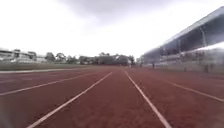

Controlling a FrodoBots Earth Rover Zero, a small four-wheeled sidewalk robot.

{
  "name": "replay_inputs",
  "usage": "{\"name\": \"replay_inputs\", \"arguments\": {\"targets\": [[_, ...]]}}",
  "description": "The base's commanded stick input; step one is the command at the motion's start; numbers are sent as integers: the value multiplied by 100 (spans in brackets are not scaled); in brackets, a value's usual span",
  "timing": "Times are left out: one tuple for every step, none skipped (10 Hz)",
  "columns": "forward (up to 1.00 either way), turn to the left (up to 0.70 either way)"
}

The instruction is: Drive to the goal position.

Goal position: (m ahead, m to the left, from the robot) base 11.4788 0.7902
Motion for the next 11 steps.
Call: {"name": "replay_inputs", "arguments": {"targets": [[45,0],[45,0],[45,0],[45,0],[45,0],[45,0],[45,0],[45,0],[45,0],[45,0],[45,0]]}}
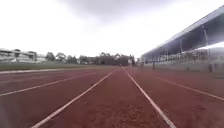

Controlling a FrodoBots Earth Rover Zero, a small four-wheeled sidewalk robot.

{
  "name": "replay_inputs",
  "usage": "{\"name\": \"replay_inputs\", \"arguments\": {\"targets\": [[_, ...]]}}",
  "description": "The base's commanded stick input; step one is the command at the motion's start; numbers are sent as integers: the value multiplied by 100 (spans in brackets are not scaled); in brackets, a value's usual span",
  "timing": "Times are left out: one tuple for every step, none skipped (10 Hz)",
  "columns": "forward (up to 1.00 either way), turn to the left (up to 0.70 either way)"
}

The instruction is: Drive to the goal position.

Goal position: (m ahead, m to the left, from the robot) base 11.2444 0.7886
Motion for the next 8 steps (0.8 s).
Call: {"name": "replay_inputs", "arguments": {"targets": [[45,0],[45,0],[45,0],[45,0],[45,0],[45,0],[45,0],[45,0]]}}
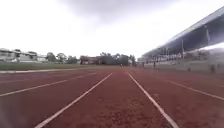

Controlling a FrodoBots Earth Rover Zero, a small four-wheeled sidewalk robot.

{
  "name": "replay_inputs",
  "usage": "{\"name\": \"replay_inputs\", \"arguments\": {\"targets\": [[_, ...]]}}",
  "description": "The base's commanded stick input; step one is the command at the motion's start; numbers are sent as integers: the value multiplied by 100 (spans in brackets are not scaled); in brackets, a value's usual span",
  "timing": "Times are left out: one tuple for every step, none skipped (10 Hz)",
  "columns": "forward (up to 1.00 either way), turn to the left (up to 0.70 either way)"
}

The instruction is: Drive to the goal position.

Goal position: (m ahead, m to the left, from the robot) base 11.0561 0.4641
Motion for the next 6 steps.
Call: {"name": "replay_inputs", "arguments": {"targets": [[45,0],[45,0],[45,0],[45,0],[45,0],[45,0]]}}
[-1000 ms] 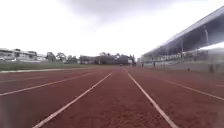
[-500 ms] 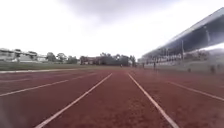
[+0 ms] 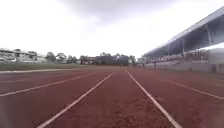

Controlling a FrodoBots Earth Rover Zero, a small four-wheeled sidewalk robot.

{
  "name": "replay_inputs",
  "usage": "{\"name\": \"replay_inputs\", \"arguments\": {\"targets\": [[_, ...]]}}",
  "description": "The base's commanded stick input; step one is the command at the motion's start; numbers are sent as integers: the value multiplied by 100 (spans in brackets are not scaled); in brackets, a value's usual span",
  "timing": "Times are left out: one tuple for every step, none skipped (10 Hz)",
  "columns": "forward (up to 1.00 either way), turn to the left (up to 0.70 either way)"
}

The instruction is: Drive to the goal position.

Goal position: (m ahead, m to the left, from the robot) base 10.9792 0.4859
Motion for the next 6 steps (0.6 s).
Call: {"name": "replay_inputs", "arguments": {"targets": [[45,0],[45,0],[45,0],[45,0],[45,0],[45,0]]}}
